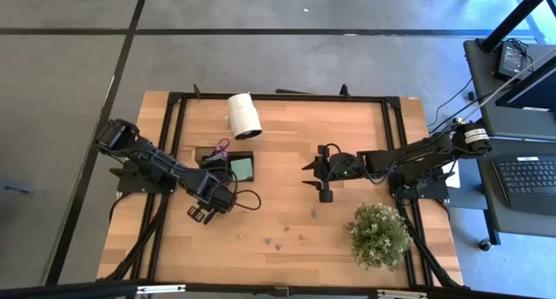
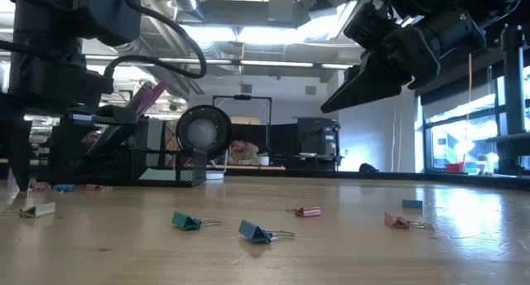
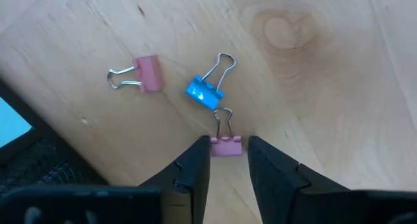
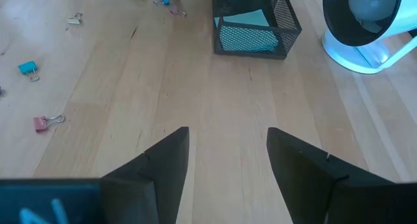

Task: Pick and place office supplies into organizer
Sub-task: Put the pink binder clip into the black desk organizer

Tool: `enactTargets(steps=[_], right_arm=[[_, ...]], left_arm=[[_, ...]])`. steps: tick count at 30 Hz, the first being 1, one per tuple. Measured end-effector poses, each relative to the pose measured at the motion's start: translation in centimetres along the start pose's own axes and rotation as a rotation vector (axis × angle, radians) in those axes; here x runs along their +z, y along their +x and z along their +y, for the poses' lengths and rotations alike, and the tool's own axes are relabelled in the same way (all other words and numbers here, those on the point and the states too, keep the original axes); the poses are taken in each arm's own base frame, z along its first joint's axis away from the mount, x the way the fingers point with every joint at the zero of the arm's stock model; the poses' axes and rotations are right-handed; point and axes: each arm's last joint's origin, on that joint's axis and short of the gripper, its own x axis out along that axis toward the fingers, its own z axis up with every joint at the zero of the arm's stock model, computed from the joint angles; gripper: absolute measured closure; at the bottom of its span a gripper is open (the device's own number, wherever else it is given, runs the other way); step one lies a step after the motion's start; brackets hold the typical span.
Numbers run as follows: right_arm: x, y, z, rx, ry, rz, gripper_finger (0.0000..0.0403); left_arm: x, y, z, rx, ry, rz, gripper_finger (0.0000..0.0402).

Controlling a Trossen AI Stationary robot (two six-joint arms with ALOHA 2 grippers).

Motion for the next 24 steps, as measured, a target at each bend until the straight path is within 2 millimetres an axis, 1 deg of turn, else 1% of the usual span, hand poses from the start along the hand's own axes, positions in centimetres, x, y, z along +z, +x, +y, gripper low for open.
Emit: enactTargets(steps=[13,19,24], right_arm=[[0.00,0.00,-0.01,0.000,0.000,0.000,0.0193],[-0.01,0.00,0.00,0.000,0.000,0.001,0.0193],[-0.01,0.00,0.00,0.000,0.001,0.001,0.0193]], left_arm=[[0.00,0.03,-0.04,0.007,0.012,0.002,0.0337],[0.03,0.01,-0.05,0.002,0.004,0.001,0.0341],[0.19,-0.75,0.07,0.001,-0.007,0.028,0.0342]])
